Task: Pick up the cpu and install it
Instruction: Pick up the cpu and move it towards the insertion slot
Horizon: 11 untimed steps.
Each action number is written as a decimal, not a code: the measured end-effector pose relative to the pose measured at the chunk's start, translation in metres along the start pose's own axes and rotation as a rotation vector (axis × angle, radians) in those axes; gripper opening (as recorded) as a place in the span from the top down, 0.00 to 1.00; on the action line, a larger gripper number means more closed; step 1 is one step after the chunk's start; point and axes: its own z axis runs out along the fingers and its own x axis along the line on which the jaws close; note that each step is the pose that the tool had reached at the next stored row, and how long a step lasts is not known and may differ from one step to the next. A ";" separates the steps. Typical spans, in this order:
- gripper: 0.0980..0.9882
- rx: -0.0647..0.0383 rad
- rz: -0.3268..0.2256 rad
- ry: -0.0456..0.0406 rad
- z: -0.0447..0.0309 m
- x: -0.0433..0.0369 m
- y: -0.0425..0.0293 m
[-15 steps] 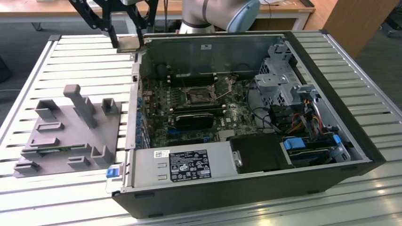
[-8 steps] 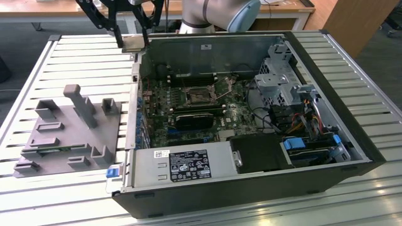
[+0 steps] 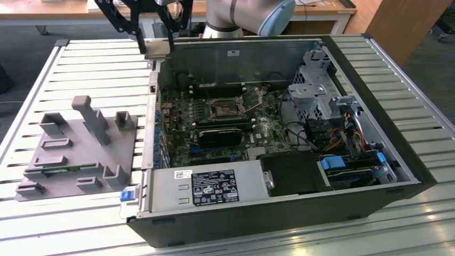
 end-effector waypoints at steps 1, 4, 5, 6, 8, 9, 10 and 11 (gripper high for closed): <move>0.51 0.000 0.000 0.0001 0.0000 -0.0014 0.0001; 0.51 0.000 0.000 0.0000 0.0002 -0.0055 0.0003; 0.51 0.000 0.000 0.0000 0.0002 -0.0070 0.0003; 0.51 0.000 0.000 0.0000 0.0003 -0.0085 0.0003; 0.51 0.000 0.000 0.0000 0.0004 -0.0113 0.0004; 0.51 0.000 0.000 0.0000 0.0005 -0.0127 0.0005; 0.51 0.000 0.000 0.0000 0.0005 -0.0142 0.0006; 0.51 0.000 0.000 0.0000 0.0006 -0.0157 0.0007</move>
